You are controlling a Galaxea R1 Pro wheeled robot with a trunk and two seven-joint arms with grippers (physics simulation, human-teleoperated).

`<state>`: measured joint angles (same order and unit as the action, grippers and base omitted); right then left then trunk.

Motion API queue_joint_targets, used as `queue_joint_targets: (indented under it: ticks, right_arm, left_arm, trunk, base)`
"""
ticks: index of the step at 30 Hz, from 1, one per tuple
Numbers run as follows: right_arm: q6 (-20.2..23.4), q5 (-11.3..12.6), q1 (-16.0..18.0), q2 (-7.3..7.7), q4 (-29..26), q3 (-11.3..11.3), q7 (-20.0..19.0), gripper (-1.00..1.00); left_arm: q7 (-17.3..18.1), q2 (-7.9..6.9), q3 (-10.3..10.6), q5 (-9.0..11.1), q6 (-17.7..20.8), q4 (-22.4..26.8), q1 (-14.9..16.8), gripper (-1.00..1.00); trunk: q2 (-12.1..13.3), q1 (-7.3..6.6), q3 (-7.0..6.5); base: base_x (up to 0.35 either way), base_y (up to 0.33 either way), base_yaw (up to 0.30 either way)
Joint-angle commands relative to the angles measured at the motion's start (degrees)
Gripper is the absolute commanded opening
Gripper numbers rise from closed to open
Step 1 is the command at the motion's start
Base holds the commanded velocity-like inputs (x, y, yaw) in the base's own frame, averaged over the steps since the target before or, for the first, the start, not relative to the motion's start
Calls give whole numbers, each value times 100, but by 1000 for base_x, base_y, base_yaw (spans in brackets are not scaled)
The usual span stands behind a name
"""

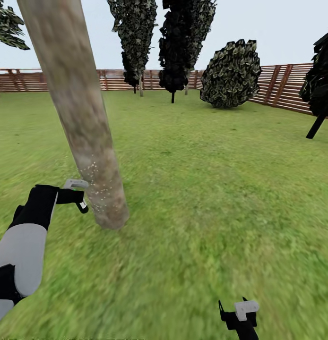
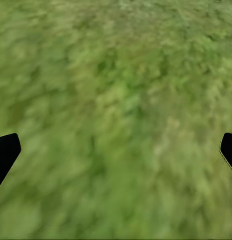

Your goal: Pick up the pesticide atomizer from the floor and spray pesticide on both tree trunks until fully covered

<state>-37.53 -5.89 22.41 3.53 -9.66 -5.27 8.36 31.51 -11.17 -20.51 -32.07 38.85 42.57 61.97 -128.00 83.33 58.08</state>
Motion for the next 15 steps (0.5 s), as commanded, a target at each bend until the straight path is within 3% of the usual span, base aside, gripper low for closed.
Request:
queue_joint_targets:
  ticks: [1, 14, 15]
  right_arm:
    - [0, 0, 0, 1, 0, 0, -1, 100]
    - [0, 0, 0, 12, 0, 1, 7, 100]
    - [0, 0, 0, 10, 3, 1, 7, 100]
  left_arm:
    - [-2, 1, 0, 4, 0, -1, 0, -100]
    - [-410, -38, -6, -25, -13, -59, -119, -100]
    - [-574, -42, -6, -20, -15, -63, -195, -100]
  trunk:
    - [0, 0, 0]
    - [0, 0, 0]
    - [0, 0, 0]
  base:
    - [0, -273, 56]
    - [0, -273, 5]
    - [61, -273, 0]
